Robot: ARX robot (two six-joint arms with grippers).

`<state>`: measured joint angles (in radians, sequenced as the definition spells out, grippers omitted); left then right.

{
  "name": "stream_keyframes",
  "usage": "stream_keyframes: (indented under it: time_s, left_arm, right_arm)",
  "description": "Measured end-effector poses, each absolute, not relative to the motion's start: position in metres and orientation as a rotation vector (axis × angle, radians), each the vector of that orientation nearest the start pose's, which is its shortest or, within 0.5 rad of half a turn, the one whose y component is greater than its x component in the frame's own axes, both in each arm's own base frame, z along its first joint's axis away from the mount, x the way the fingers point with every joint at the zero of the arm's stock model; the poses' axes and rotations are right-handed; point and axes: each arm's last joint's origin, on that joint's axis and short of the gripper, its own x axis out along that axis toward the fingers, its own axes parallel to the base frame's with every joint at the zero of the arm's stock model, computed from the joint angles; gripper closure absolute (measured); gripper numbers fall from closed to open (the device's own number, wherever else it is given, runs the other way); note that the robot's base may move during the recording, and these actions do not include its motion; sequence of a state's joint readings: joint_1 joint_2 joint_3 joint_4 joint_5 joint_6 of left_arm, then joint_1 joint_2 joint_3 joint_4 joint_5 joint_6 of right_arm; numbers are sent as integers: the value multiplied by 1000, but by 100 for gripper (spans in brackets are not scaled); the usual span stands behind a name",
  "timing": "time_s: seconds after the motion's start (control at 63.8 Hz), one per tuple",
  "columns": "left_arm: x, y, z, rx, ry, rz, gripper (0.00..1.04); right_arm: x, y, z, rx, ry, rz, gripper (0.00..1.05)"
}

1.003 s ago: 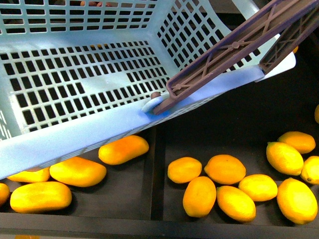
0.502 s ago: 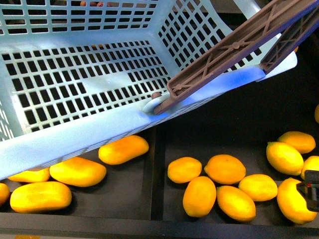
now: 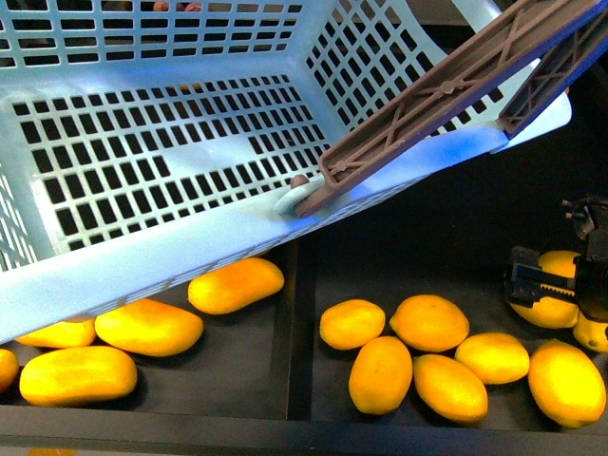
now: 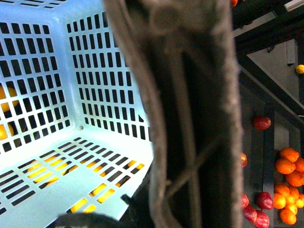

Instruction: Pick lemon and mango into basket

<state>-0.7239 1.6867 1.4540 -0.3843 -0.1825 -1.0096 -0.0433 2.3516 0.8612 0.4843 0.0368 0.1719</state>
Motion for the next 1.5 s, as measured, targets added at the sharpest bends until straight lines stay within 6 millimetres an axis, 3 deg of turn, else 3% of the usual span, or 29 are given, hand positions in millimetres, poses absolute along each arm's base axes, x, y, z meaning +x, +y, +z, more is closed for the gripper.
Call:
stream_keyframes:
  time_s: [0.596,1.411,1.505]
  left_arm:
    - [289,-249,312,-686,758,-190,99]
    - [289,-249,312,-686,758,-190,99]
    - [289,-249,312,-686,758,-190,99]
  right_arm:
    - [375,-15,-48,239,1001,-194,9]
    - [366,-11,-58,407,1109,-252,9]
    - [365,-10,-59,401,1112,-253,19]
